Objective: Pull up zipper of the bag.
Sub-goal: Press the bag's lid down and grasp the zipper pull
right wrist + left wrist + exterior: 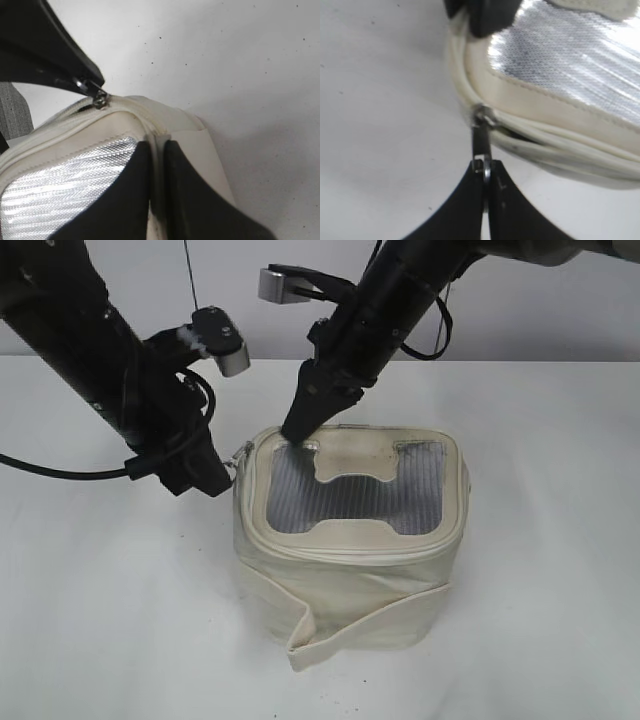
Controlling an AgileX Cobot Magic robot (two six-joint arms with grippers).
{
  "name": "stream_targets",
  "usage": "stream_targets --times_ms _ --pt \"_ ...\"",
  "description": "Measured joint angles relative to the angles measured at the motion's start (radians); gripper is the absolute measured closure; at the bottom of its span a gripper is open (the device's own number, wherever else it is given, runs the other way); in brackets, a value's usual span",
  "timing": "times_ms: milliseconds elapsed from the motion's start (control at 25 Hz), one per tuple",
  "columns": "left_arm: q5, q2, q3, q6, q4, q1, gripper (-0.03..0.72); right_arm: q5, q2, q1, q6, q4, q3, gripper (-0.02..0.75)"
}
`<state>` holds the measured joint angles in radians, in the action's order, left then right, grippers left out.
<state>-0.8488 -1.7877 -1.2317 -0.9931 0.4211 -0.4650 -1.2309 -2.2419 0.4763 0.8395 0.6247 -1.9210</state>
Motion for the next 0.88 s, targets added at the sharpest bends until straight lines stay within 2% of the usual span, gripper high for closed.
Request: stream_targets --times_ms 680,880 --pt "-0.208 0.051 0.0 0.195 0.01 -0.001 0.691 0.0 0.001 0.002 -0.029 -0.018 -0.002 0.685" --pt "-0.245 0.062 0.002 0.293 0.012 -0.024 0.691 0.0 0.001 0.002 -0.039 -0.019 -0.002 0.685"
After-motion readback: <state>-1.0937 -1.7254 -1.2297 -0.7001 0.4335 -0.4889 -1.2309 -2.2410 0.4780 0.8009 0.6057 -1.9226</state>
